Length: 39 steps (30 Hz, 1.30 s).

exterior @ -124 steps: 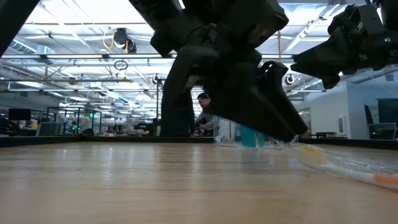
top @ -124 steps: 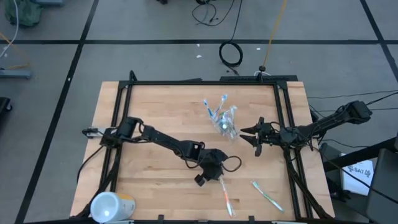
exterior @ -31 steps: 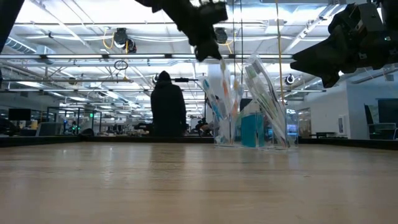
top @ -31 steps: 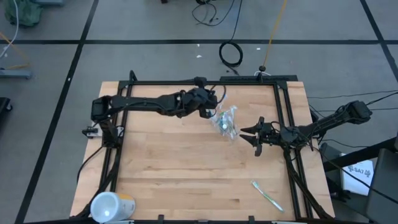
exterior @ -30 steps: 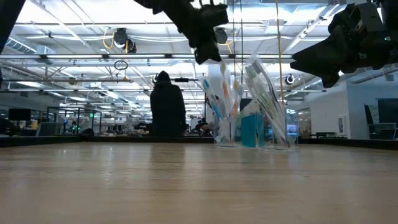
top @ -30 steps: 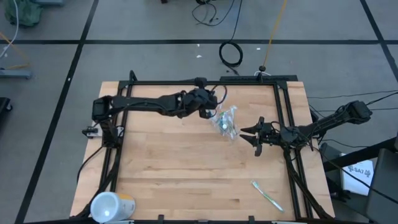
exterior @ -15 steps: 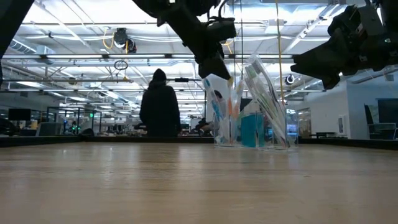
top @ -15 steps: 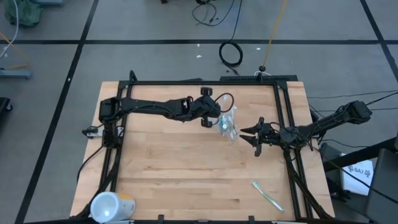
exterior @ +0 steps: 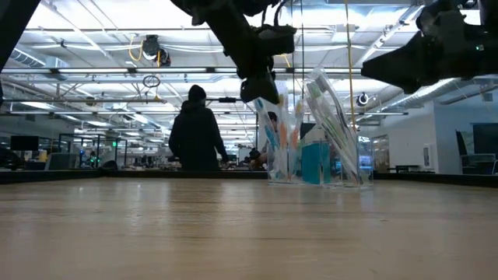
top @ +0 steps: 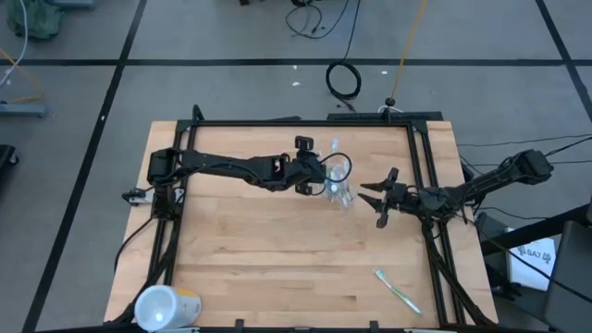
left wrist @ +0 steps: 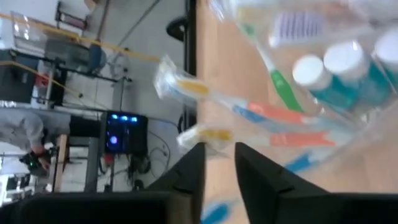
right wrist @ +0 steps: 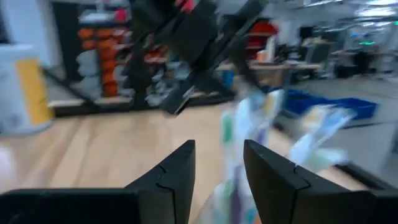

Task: Pick & Place toothbrushing station
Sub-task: Put the orange toothbrush into the transparent organizer, then put the green toothbrush into the transparent organizer

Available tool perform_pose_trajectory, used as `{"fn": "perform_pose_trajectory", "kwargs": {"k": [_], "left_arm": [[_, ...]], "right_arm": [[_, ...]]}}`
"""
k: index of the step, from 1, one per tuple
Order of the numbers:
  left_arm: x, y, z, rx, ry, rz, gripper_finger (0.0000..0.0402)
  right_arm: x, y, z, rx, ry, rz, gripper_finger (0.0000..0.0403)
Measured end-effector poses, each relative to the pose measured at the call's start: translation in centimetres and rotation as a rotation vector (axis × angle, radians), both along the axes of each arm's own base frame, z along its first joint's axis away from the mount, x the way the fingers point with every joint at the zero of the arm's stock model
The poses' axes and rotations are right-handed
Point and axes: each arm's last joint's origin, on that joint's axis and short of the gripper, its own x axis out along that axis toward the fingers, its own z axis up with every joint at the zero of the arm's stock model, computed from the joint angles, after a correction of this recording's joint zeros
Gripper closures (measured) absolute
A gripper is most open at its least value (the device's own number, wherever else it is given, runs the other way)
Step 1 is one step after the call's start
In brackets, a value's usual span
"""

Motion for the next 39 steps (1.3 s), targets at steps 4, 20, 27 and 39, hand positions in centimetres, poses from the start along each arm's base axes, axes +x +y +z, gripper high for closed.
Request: {"fn": "perform_pose_trajectory", "kwargs": {"k": [4, 20, 27, 39], "left_arm": [[-0.3, -0.6, -0.3, -0.02, 0.015, 0.031, 0.0275], [-9.8, -4.6, 10.9, -0.486, -0.268, 0.006, 0.0238], [-12.5, -4.5, 8.8, -0.535, -0.325, 0.012, 0.0238], [-12.5, -4.5, 4.1, -0.582, -0.384, 0.039, 0.0238]], "right_arm": [[0.0, -0.1, 0.2, 0.045, -0.029, -0.042, 0.0275], [0.9, 1.2, 1.6, 0.301, -0.1, 0.232, 0.0236], [4.7, 4.7, 5.6, 0.284, 0.095, 0.309, 0.0232], [4.0, 11.6, 3.0, 0.983, 0.987, 0.196, 0.0232]]}}
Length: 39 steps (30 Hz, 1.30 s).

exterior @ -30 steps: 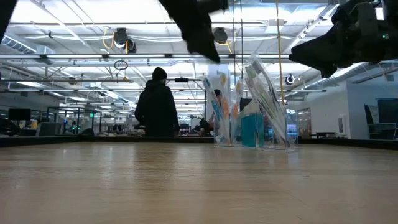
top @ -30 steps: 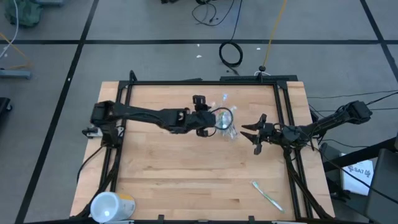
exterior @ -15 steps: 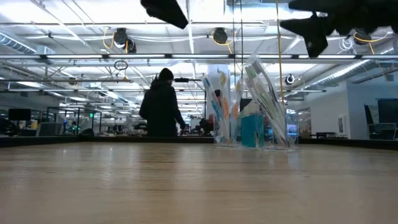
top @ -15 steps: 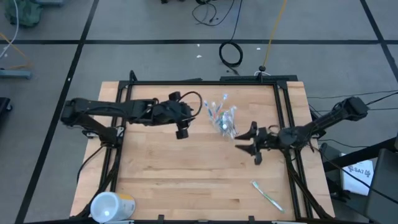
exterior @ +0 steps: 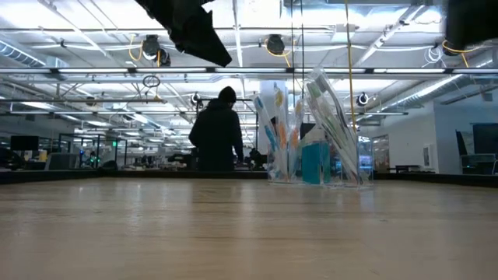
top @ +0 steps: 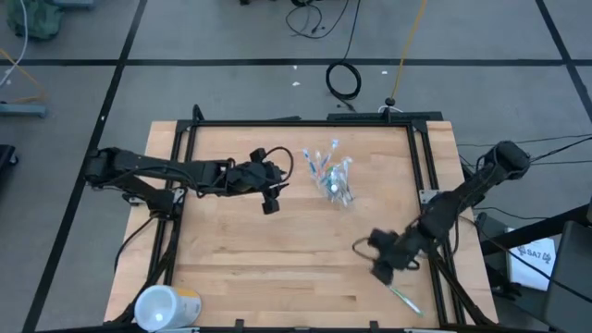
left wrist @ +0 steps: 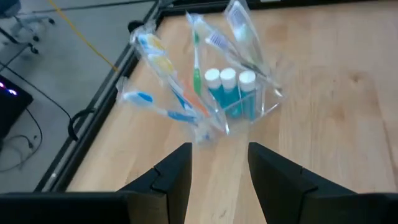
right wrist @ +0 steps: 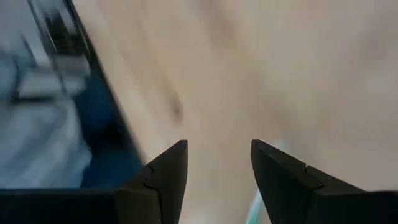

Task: Pick & Place toothbrushing station
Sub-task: Put the green toothbrush into the transparent organizer

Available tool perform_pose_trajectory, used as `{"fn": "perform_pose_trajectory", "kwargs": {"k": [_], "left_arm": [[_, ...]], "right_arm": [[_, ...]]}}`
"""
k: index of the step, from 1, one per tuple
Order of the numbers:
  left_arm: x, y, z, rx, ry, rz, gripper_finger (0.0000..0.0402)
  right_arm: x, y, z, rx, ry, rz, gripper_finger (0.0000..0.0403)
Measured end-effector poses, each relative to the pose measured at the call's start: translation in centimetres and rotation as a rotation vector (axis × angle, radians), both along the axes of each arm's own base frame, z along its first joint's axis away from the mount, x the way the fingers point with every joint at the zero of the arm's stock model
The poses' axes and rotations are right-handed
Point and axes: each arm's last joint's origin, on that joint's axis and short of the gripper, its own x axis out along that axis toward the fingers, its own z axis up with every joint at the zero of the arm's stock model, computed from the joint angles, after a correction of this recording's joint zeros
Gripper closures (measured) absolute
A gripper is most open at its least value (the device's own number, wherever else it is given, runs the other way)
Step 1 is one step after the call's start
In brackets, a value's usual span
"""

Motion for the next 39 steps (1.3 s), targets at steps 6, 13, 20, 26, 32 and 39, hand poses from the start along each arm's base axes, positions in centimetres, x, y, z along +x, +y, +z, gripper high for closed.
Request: {"fn": "perform_pose_trajectory", "kwargs": {"k": [6, 13, 20, 26, 32, 39], "left_arm": [[0.0, 0.0, 0.0, -0.036, -0.031, 0.025, 0.0238], [0.3, 0.0, 0.3, -0.056, -0.08, 0.035, 0.0238], [0.3, -0.1, 0.4, -0.071, -0.096, 0.044, 0.0238], [0.3, 0.0, 0.4, -0.071, -0.098, 0.044, 0.0238], [0.3, 0.0, 0.4, -0.071, -0.098, 0.044, 0.0238], [0.3, 0.0, 0.4, -0.064, -0.095, 0.04, 0.0238]], "right_arm": [[-1.8, 3.2, -2.5, 0.133, 0.321, 0.042, 0.0232], [-2.5, 3.9, -4.7, 0.023, 0.441, 0.03, 0.0232], [-2.1, 4.2, -6.3, -0.034, 0.46, 0.064, 0.0232], [-2.0, 4.3, -6.3, -0.032, 0.447, 0.062, 0.0232], [-1.5, 4.8, -5.6, 0.049, 0.375, 0.081, 0.0247], [-1.2, 5.1, -6.5, 0.018, 0.348, 0.11, 0.0265]]}}
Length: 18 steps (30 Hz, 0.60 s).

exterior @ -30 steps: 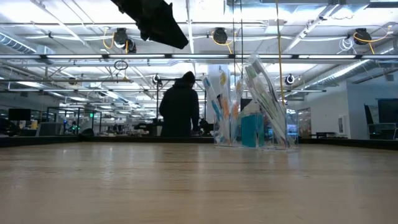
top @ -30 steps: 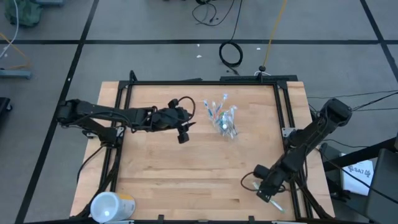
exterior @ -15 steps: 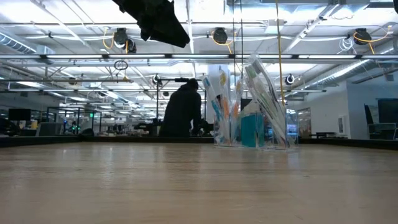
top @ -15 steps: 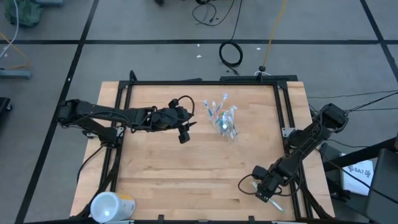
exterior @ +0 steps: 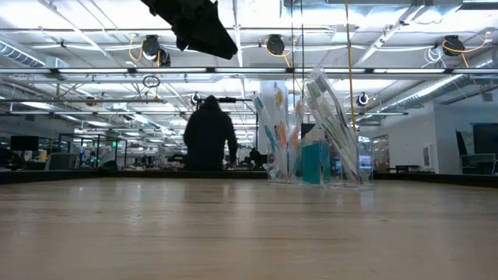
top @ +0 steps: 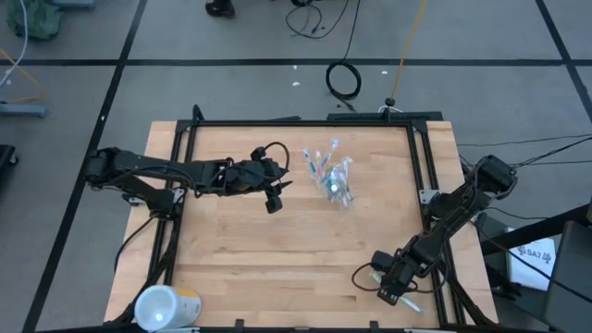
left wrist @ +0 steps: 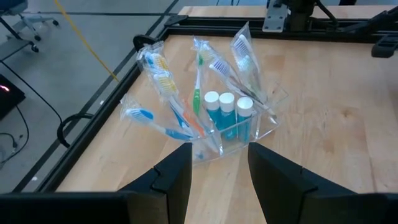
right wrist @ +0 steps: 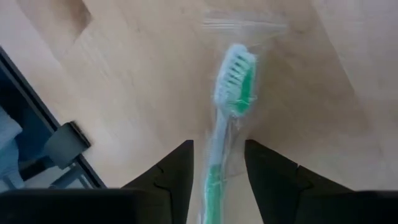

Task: Pick & Place toothbrushing station
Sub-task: Put the green toothbrush into the transparent organizer

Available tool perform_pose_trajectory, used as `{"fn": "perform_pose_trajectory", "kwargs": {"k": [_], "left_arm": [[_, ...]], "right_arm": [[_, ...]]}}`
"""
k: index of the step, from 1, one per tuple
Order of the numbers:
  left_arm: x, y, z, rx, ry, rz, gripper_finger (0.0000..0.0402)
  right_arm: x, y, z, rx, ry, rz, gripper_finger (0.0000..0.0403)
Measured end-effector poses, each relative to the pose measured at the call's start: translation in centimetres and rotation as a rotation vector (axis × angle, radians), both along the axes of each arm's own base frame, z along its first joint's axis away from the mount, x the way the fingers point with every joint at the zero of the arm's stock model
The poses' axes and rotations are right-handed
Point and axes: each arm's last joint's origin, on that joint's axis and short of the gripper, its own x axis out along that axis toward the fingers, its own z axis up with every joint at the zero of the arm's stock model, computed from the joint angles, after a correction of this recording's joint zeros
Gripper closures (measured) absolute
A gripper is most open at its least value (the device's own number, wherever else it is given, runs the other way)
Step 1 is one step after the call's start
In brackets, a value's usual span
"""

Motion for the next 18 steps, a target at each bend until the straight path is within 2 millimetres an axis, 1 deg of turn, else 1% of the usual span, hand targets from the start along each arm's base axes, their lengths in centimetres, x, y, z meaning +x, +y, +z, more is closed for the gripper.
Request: {"fn": "perform_pose_trajectory", "kwargs": {"k": [3, 6, 9, 13, 15, 18], "left_arm": [[0.0, 0.0, 0.0, 0.003, 0.001, -0.002, 0.0238], [0.0, 0.0, 0.0, 0.008, 0.003, -0.004, 0.0238], [0.0, 0.0, 0.0, 0.008, 0.003, -0.004, 0.0238], [0.0, 0.0, 0.0, 0.008, 0.003, -0.004, 0.0238], [0.0, 0.0, 0.0, 0.006, 0.001, -0.004, 0.0238], [0.0, -0.4, 0.0, 0.005, 0.002, -0.014, 0.0238]], "right_arm": [[-0.1, -0.1, -0.5, -0.013, 0.007, 0.001, 0.0275], [-0.2, -0.3, -0.8, -0.023, 0.009, -0.002, 0.0294], [-0.2, -0.4, -0.8, -0.033, -0.007, 0.003, 0.0329], [0.1, -0.7, -0.6, -0.015, -0.029, 0.022, 0.0387], [0.5, -0.8, -0.2, 0.0, -0.082, 0.03, 0.0395], [0.9, -1.4, 1.0, 0.016, -0.158, 0.033, 0.039]]}}
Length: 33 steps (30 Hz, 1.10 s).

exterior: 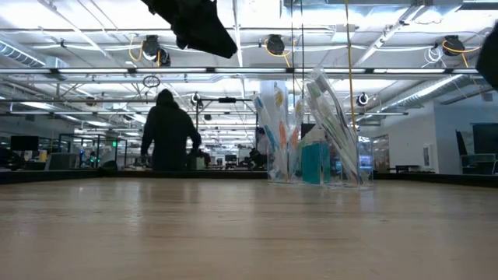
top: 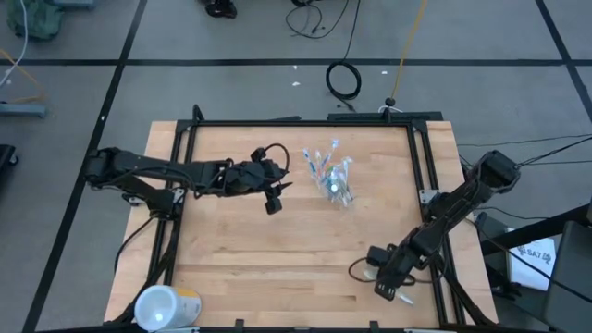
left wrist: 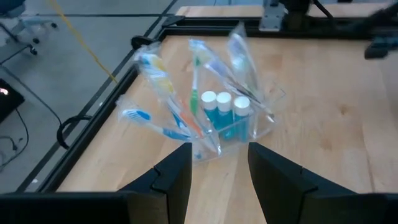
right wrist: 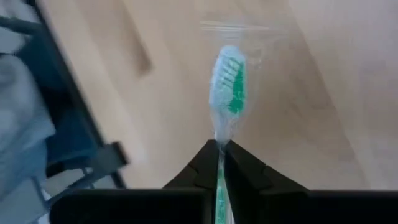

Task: Pick & Place toothbrushing station
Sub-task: Put the green toothbrush into the transparent organizer

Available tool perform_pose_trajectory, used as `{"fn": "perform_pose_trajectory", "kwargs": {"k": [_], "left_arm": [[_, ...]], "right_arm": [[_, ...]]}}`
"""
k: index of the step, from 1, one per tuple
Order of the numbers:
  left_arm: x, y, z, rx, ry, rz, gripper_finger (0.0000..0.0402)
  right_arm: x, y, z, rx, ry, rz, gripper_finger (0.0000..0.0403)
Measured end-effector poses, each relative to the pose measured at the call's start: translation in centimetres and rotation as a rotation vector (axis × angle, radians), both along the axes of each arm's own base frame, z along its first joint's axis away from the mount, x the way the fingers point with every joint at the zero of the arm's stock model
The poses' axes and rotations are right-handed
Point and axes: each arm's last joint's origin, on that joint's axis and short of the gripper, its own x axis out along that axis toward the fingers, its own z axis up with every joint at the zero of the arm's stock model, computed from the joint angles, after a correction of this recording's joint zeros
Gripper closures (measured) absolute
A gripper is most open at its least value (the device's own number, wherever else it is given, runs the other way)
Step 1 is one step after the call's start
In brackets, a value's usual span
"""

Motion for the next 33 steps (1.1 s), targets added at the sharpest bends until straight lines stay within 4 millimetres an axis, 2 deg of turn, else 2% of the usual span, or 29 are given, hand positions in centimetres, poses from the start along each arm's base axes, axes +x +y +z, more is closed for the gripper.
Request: {"fn": "perform_pose_trajectory", "kwargs": {"k": [3, 6, 11, 17, 23, 27, 33], "left_arm": [[-0.3, -0.5, 0.1, 0.026, 0.023, -0.032, 0.0238], [-0.7, -0.9, 0.3, 0.025, 0.029, -0.045, 0.0238], [-1.6, -1.5, 1.0, 0.026, 0.029, -0.066, 0.0238], [-2.3, -1.7, 1.4, 0.029, 0.04, -0.08, 0.0238], [-2.4, -1.7, 0.9, 0.02, 0.086, -0.073, 0.0238], [-2.3, -1.7, 0.9, 0.004, 0.068, -0.063, 0.0238], [-2.2, -1.7, 1.0, 0.007, 0.061, -0.065, 0.0238]], "right_arm": [[0.7, -1.0, 1.4, -0.014, -0.114, -0.017, 0.0395], [1.5, -2.7, 3.1, -0.109, -0.29, -0.038, 0.0401], [2.3, -6.2, 6.2, -0.431, -0.596, -0.1, 0.0402], [2.4, -10.0, 9.9, -0.879, -0.816, -0.222, 0.0402], [3.3, -12.3, 12.5, -1.056, -0.944, -0.27, 0.0402], [3.6, -13.1, 11.8, -1.075, -0.987, -0.328, 0.0403], [3.0, -13.5, 7.6, -1.042, -1.023, -0.387, 0.0403]]}}
